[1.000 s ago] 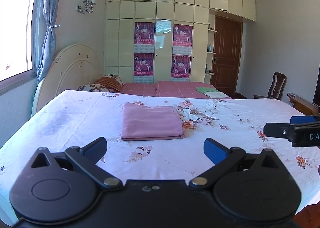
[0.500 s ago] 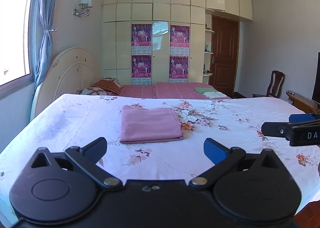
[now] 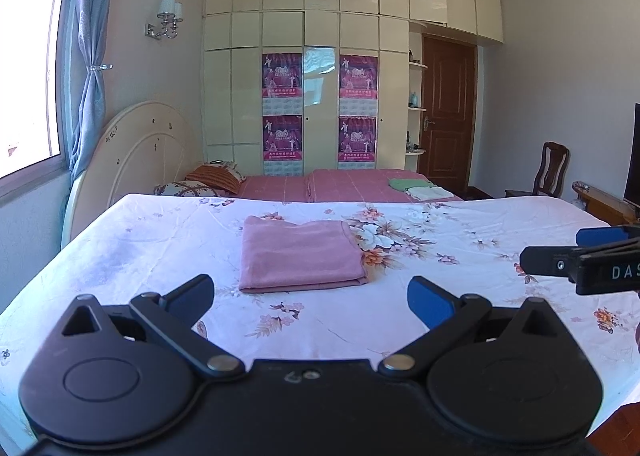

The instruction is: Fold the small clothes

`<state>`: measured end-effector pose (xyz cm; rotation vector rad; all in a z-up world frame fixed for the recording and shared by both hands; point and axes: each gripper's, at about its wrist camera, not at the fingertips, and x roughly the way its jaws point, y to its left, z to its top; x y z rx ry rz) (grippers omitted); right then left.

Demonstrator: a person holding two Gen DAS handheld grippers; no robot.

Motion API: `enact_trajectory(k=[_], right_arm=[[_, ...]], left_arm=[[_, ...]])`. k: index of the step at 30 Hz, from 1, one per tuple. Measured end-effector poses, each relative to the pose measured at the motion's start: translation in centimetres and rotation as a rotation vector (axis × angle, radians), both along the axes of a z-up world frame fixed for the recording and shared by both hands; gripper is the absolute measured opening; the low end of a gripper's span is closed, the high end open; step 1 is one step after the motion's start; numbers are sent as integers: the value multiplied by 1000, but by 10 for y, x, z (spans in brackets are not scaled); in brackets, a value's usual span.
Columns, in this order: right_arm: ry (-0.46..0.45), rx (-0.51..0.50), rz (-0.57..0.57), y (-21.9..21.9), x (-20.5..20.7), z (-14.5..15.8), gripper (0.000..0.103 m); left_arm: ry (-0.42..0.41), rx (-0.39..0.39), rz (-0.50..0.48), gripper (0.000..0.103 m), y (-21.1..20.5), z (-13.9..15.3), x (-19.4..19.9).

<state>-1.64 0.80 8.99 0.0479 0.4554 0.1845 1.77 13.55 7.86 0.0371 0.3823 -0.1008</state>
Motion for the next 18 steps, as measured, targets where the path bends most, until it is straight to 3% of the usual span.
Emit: enact_trajectory(k=[18], right_arm=[[-9, -1, 24, 4, 4, 0, 103]], left_arm=[[-6, 18, -8, 102, 2, 4, 1]])
